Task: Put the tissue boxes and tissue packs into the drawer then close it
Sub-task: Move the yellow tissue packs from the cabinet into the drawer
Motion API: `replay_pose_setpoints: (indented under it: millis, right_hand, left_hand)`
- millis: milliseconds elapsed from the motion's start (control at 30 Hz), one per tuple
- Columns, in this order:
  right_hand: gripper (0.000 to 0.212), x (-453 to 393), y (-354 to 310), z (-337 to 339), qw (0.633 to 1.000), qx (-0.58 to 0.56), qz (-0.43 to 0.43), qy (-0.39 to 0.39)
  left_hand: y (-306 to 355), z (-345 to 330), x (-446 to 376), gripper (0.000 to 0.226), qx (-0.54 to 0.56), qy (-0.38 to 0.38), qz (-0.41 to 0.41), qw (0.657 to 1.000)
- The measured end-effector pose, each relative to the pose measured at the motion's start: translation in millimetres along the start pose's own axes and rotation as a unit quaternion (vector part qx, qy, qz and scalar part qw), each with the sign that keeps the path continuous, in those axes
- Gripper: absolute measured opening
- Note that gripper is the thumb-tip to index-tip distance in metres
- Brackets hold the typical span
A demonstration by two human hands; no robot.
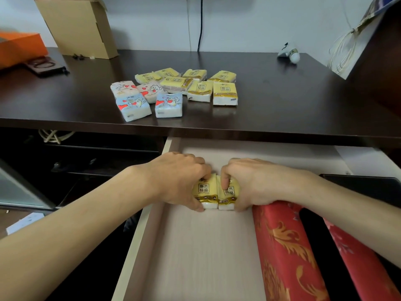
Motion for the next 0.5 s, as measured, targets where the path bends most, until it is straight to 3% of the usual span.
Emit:
replay_pose_setpoints:
  millis: [333, 433, 500]
  right_hand:
    - [0.043, 7, -1, 5, 0.999, -0.047, 0.003, 0.017]
    - [0.035, 20, 1, 24, 0.994, -0.079, 0.008, 0.076]
    - [0.029, 26, 3, 46, 0.977, -0.151, 0.012, 0.148]
  left_hand:
    - [4, 7, 3, 0.069, 0.010, 0.008, 0.019, 1.000]
    - [-2, 28, 9, 0.059, 0.055, 0.038, 0.040, 0.997]
    - [-12, 51, 17, 0.048, 0.098, 0.106, 0.059, 0.988]
Point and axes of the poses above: each hand's wrist, its own x-axis away from the middle knuckle, its own z-axis out of the back of the hand, y = z × x, the point moved 3 cm from there along -x, towards the middle knuckle, and after that the axes turned 10 degrees about y, right-handed, at the moved point
